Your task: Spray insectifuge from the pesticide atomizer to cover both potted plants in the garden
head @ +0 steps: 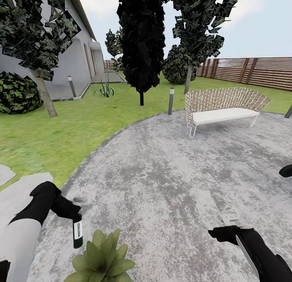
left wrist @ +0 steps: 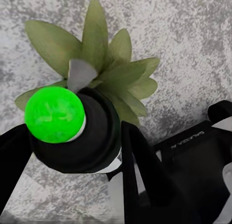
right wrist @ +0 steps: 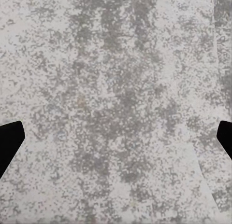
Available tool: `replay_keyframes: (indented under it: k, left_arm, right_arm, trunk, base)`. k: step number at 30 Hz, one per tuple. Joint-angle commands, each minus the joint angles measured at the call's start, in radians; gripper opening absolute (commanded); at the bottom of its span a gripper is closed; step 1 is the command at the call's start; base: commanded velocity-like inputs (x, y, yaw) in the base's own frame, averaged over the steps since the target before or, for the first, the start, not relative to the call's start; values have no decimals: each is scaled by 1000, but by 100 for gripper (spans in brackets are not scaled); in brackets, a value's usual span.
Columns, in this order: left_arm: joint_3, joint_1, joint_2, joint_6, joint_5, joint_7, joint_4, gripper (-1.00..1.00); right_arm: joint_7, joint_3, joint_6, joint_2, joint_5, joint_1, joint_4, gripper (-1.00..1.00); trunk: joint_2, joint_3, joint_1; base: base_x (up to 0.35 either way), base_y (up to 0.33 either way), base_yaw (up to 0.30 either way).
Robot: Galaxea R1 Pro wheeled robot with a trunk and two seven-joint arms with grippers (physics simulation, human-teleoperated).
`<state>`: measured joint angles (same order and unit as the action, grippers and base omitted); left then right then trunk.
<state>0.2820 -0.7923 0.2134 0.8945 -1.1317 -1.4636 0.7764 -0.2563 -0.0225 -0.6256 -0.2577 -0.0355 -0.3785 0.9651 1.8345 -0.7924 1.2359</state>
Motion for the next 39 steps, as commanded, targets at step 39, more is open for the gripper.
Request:
replay_keyframes:
  k: [39]
  left_arm:
    - [-1,-1,-1,13,-151,-14,-318,-100]
  right_arm:
    - [-6,-2,-6,-5,-6,0,2,100]
  trunk:
    - [0,-17,0]
  base:
    - [0,0,0]
